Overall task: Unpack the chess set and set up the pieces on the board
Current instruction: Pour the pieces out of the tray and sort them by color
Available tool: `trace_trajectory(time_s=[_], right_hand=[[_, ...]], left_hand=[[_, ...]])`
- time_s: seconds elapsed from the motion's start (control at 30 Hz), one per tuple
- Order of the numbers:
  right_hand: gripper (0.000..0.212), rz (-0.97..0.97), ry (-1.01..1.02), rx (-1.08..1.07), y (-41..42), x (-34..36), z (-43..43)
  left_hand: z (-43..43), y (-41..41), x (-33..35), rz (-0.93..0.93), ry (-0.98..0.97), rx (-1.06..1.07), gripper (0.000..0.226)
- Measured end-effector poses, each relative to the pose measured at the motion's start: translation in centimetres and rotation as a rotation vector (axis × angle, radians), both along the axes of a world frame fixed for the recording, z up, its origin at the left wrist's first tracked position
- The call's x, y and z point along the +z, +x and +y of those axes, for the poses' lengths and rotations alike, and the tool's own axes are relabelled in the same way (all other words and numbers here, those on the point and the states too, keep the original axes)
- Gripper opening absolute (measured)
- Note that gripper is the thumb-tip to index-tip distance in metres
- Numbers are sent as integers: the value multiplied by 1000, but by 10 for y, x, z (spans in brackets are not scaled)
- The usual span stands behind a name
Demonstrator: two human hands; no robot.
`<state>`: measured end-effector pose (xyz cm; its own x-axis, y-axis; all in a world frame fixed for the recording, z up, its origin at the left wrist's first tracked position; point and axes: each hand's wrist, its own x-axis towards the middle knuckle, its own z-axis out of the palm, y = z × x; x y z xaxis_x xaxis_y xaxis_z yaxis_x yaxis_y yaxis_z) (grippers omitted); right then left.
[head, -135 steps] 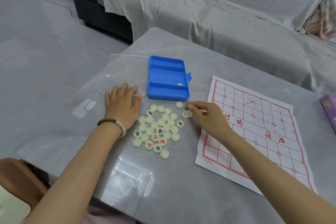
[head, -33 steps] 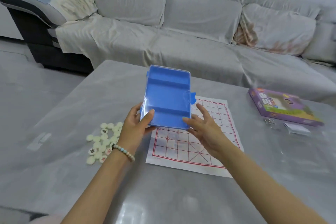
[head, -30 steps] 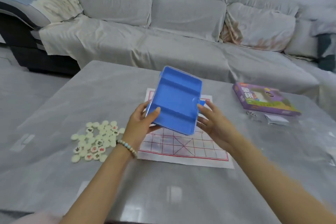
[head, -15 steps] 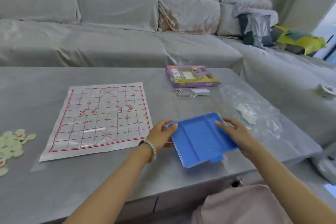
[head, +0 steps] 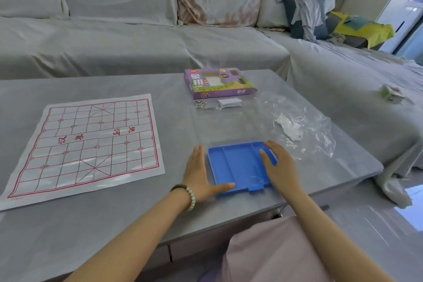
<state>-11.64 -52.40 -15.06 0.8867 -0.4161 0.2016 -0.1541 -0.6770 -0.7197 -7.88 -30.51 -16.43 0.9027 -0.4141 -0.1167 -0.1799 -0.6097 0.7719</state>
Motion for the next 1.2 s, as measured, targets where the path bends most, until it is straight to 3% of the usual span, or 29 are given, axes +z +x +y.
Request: trace_trajectory(time_s=[0.2, 0.47, 0.67, 0.77, 0.9, 1.0, 1.2], right_hand=[[55, 220, -417, 191, 13, -9, 3], [53, 292, -439, 278, 30, -4, -11], [48, 175, -376, 320, 37, 14, 19], [47, 118, -366, 412, 48, 24, 62], [47, 109, -350, 571, 65, 22, 137], [47, 97, -345, 679, 77, 14, 198], [48, 99, -313, 901, 85, -2, 320]], left_hand=[[-10, 3, -4, -120, 220, -20, 131], [-24, 10, 2, -78, 281, -31, 129], [4, 17, 8, -125, 259, 29, 116], [51, 25, 12, -187, 262, 96, 111], [139, 34, 11, -242, 418, 220, 130], [219, 30, 9, -270, 513, 345, 127], [364, -4, 5, -231, 616, 580, 92]])
